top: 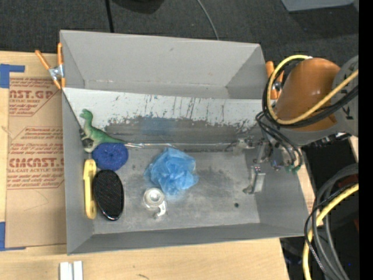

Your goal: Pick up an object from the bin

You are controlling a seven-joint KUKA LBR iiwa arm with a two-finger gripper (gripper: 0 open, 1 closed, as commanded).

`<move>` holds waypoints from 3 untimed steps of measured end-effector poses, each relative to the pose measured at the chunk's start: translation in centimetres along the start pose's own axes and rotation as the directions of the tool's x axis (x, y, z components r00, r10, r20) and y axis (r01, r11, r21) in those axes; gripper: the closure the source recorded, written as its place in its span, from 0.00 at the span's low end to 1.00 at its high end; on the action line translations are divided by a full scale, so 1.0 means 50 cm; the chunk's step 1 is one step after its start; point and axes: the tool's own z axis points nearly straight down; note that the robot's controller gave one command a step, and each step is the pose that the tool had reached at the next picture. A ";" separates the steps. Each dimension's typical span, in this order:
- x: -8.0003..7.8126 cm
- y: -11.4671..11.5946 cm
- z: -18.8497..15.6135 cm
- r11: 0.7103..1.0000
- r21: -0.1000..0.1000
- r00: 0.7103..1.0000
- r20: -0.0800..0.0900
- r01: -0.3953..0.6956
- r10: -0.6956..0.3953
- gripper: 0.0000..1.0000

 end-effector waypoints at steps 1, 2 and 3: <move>-0.003 0.001 -0.009 1.000 0.001 1.000 0.007 0.001 -0.001 0.00; 0.014 0.060 0.075 1.000 0.003 1.000 0.012 0.013 -0.013 0.00; 0.035 0.149 0.149 0.999 0.000 0.999 0.004 0.038 -0.038 0.00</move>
Offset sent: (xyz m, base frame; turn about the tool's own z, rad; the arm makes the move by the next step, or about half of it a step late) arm -0.0188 0.0607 -0.0804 -0.0300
